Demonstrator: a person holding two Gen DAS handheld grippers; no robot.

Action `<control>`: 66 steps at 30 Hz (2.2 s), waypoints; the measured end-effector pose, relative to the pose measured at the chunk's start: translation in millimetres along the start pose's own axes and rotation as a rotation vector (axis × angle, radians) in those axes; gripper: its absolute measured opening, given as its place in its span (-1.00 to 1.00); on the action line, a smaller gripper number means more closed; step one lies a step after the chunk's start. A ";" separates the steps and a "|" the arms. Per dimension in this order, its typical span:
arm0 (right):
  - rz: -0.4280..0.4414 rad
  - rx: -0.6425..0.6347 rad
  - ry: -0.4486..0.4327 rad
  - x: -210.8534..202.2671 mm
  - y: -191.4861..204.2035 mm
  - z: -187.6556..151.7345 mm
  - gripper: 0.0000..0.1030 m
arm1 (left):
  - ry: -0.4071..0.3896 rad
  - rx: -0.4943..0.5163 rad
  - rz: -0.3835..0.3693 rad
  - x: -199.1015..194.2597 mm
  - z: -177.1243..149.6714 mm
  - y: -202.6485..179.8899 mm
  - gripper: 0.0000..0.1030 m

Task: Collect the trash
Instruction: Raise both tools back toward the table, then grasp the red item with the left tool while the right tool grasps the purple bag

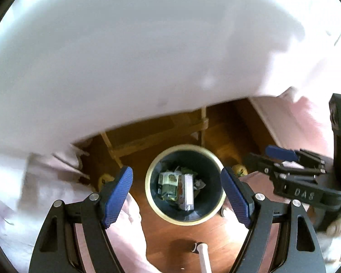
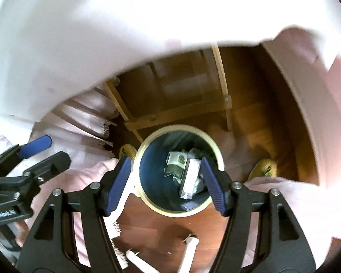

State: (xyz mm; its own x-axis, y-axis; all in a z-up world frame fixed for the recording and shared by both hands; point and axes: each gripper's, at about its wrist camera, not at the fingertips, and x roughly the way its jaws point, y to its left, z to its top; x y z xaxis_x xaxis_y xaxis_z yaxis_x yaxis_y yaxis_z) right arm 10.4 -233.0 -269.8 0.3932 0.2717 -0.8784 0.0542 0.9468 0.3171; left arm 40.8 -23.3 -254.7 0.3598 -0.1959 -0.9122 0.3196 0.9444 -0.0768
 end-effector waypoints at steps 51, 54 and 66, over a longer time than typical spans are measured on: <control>0.031 0.058 -0.302 -145.7 -29.1 425.5 0.49 | 0.020 0.058 -0.032 38.2 460.9 -30.8 0.57; 0.037 0.067 -0.294 -135.7 -31.3 430.2 0.50 | 0.023 0.062 -0.034 51.0 466.5 -33.4 0.54; 0.119 0.119 -0.251 -95.6 -29.9 447.1 0.52 | 0.018 0.042 -0.071 66.3 467.7 -31.0 -0.54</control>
State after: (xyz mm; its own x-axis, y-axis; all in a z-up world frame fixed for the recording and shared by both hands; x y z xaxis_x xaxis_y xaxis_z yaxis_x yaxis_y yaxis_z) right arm 381.7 -364.4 -35.5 0.6167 0.3148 -0.7215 0.0953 0.8800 0.4654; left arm 464.7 -188.9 -124.6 0.3189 -0.2569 -0.9123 0.3806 0.9163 -0.1250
